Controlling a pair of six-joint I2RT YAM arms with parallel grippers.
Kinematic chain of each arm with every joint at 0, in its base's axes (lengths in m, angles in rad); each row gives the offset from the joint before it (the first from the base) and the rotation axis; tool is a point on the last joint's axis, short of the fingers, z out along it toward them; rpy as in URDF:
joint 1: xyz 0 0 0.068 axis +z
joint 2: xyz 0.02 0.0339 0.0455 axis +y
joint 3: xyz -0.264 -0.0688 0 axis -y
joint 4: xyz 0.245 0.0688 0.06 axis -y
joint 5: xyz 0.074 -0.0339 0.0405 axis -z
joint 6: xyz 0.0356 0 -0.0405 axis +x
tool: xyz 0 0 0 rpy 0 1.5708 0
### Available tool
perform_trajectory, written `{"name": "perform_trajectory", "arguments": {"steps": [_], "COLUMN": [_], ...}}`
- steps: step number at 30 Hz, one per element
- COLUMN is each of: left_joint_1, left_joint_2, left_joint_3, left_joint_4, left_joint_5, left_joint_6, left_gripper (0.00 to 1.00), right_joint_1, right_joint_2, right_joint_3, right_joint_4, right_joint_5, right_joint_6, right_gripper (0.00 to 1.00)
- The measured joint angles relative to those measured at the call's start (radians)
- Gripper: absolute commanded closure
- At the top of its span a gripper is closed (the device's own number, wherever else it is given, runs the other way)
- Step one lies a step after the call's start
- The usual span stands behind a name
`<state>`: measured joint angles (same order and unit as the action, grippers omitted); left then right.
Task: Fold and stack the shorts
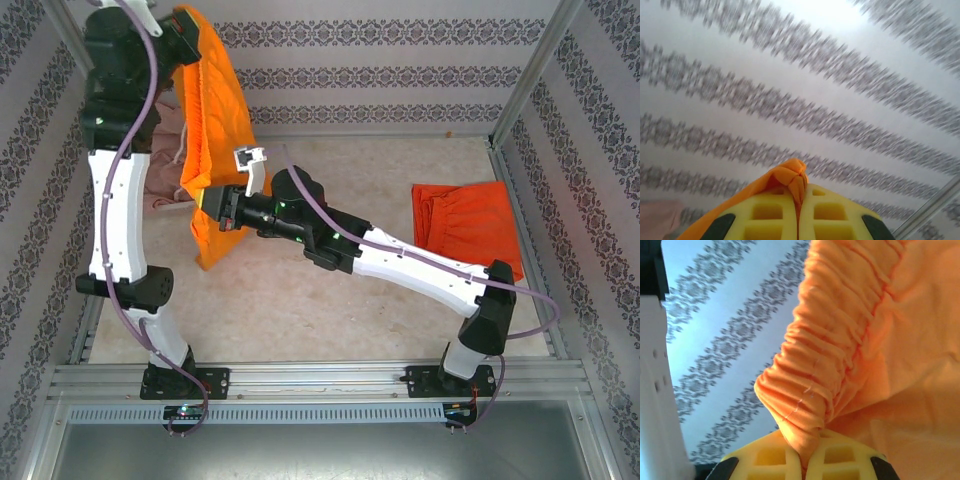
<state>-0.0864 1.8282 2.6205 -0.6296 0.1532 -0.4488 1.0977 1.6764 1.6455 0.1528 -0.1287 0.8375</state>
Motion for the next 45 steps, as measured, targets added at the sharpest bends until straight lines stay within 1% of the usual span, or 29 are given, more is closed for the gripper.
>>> {"name": "perform_trajectory", "arguments": {"steps": [4,7,10,13,17,20,23,24,26,28,29,30,31,33,34,36,39,42,44,45], "left_joint_1": [-0.035,-0.114,-0.212,-0.296,-0.388,-0.444,-0.485,-0.496,-0.509,-0.516,-0.514,-0.51,-0.505,-0.494,-0.489,-0.481,-0.474,-0.472,-0.472,-0.472], "left_joint_2": [-0.03,0.0,0.093,0.233,0.462,0.624,0.763,0.801,0.853,0.885,0.888,0.888,0.885,0.864,0.84,0.792,0.663,0.486,0.342,0.256], "left_joint_3": [0.018,0.018,0.018,0.016,0.008,0.008,0.008,0.008,0.011,0.013,0.015,0.02,0.028,0.037,0.037,0.037,0.015,-0.068,-0.19,-0.288], "left_joint_4": [0.002,0.013,0.035,0.055,0.108,0.163,0.236,0.261,0.291,0.321,0.331,0.335,0.342,0.346,0.344,0.331,0.306,0.285,0.296,0.32], "left_joint_5": [0.01,0.021,0.033,0.046,0.061,0.061,0.061,0.061,0.067,0.064,0.057,0.051,0.047,0.035,0.03,0.02,0.009,-0.001,-0.001,-0.001], "left_joint_6": [0.006,0.039,0.077,0.105,0.119,0.124,0.102,0.092,0.069,0.051,0.047,0.049,0.056,0.075,0.091,0.114,0.147,0.172,0.182,0.184], "left_gripper": [1.0,1.0,1.0,1.0,1.0,1.0,0.99,0.94,0.81,0.67,0.58,0.46,0.38,0.25,0.2,0.13,0.01,0.0,0.0,0.0], "right_joint_1": [-0.01,-0.047,-0.11,-0.169,-0.266,-0.39,-0.54,-0.587,-0.677,-0.748,-0.766,-0.782,-0.795,-0.808,-0.808,-0.808,-0.808,-0.808,-0.808,-0.808], "right_joint_2": [-0.127,-0.273,-0.437,-0.596,-0.812,-0.967,-1.089,-1.121,-1.167,-1.185,-1.187,-1.187,-1.187,-1.188,-1.192,-1.204,-1.225,-1.224,-1.195,-1.166], "right_joint_3": [-0.177,-0.362,-0.577,-0.795,-1.055,-1.191,-1.286,-1.317,-1.376,-1.426,-1.442,-1.459,-1.467,-1.466,-1.458,-1.422,-1.328,-1.213,-1.139,-1.095], "right_joint_4": [0.067,0.099,0.114,0.091,-0.015,-0.159,-0.298,-0.328,-0.376,-0.42,-0.441,-0.468,-0.497,-0.534,-0.556,-0.608,-0.682,-0.735,-0.768,-0.787], "right_joint_5": [0.003,0.024,0.065,0.132,0.2,0.21,0.183,0.164,0.116,0.056,0.032,0.009,-0.01,-0.035,-0.04,-0.045,-0.037,-0.015,0.005,0.016], "right_joint_6": [0.034,0.066,0.116,0.161,0.2,0.212,0.211,0.21,0.211,0.216,0.217,0.223,0.227,0.224,0.22,0.204,0.174,0.125,0.08,0.053], "right_gripper": [1.0,1.0,1.0,1.0,0.99,0.99,0.94,0.93,0.89,0.76,0.7,0.63,0.54,0.42,0.38,0.31,0.26,0.24,0.22,0.22]}}
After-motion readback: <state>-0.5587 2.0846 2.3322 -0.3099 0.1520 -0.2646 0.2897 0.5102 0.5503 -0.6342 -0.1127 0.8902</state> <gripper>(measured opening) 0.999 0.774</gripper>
